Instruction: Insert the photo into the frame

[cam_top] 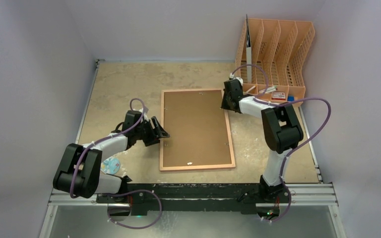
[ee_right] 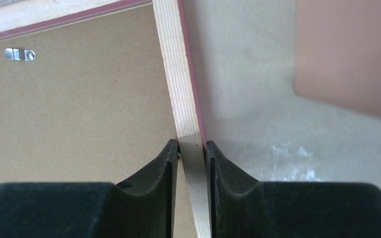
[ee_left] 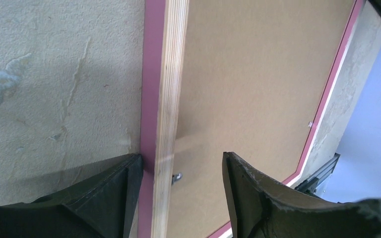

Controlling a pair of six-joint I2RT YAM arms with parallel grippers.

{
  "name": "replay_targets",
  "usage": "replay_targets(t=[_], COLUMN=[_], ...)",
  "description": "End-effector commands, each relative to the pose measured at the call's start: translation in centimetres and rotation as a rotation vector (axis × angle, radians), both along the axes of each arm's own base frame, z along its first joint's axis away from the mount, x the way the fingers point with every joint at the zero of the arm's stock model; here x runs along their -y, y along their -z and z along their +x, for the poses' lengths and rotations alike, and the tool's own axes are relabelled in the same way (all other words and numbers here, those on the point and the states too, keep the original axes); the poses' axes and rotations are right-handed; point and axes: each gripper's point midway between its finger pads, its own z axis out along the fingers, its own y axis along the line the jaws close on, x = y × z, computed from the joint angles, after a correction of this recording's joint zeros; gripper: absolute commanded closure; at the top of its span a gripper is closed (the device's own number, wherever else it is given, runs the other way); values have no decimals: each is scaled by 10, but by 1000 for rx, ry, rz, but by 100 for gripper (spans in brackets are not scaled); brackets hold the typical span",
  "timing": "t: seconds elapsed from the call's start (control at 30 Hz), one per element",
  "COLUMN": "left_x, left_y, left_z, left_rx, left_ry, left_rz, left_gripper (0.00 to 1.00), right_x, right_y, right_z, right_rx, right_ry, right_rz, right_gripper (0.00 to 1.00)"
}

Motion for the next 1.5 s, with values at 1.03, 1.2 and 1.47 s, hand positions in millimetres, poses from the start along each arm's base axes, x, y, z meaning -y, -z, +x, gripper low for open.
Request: replay_targets(t=[1.03,1.2,1.47], left_x=[-20,-21,-20], left_y=[3,7,9], left_z=[37,33,32], left_rx=[27,7,-4], left_ry=[-78,-74,-66], left_rz=[186,197,194], left_gripper=[42,44,44], right_x=[-104,-111,-90], right_y=[-84,-74,-58], right_z=[61,60,60], right_rx=[264,273,210], right_ry=[-435,-610,-687], right_rz=[-278,-345,-516], right_gripper=[36,36,36])
